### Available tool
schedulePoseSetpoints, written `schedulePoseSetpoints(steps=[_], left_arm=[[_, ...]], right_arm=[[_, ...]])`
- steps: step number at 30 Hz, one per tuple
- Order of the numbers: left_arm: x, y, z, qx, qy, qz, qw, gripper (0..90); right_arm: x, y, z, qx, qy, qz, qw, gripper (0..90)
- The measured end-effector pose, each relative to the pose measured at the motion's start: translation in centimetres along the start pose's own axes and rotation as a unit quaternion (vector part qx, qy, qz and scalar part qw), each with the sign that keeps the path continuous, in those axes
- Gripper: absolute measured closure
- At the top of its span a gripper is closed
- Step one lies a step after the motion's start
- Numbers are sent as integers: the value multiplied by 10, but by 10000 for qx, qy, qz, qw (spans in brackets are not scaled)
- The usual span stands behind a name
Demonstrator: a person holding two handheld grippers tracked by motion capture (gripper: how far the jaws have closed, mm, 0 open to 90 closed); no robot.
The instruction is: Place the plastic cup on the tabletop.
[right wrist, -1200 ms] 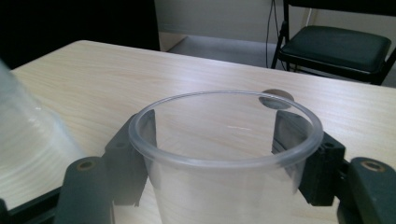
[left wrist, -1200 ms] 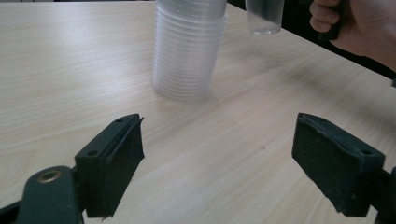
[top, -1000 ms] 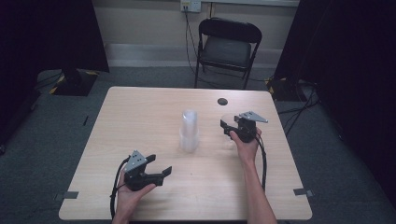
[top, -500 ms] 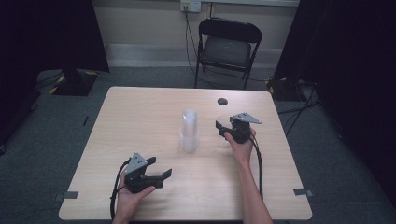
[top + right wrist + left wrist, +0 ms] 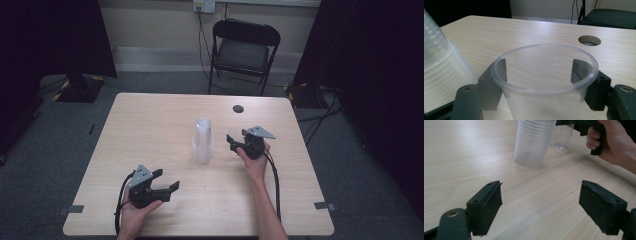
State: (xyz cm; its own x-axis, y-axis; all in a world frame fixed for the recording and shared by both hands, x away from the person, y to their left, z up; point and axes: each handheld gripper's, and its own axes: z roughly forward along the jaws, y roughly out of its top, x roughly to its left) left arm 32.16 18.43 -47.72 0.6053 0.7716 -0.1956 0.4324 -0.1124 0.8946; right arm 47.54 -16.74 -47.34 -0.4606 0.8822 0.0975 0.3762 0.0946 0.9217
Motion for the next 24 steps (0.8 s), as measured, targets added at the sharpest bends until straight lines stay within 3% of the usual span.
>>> schedulePoseSetpoints(steps=[5, 11, 24], left_arm=[[-5, 1, 3, 22, -56, 49, 10000, 182], [-6, 0, 4, 52, -83, 124, 9999, 182], [-6, -1, 0, -23, -82, 132, 9999, 188]], right_arm=[[3, -3, -8, 78, -52, -199, 9998, 289], [0, -10, -16, 45, 37, -29, 10000, 285], [0, -14, -15, 297, 74, -50, 9995, 269]])
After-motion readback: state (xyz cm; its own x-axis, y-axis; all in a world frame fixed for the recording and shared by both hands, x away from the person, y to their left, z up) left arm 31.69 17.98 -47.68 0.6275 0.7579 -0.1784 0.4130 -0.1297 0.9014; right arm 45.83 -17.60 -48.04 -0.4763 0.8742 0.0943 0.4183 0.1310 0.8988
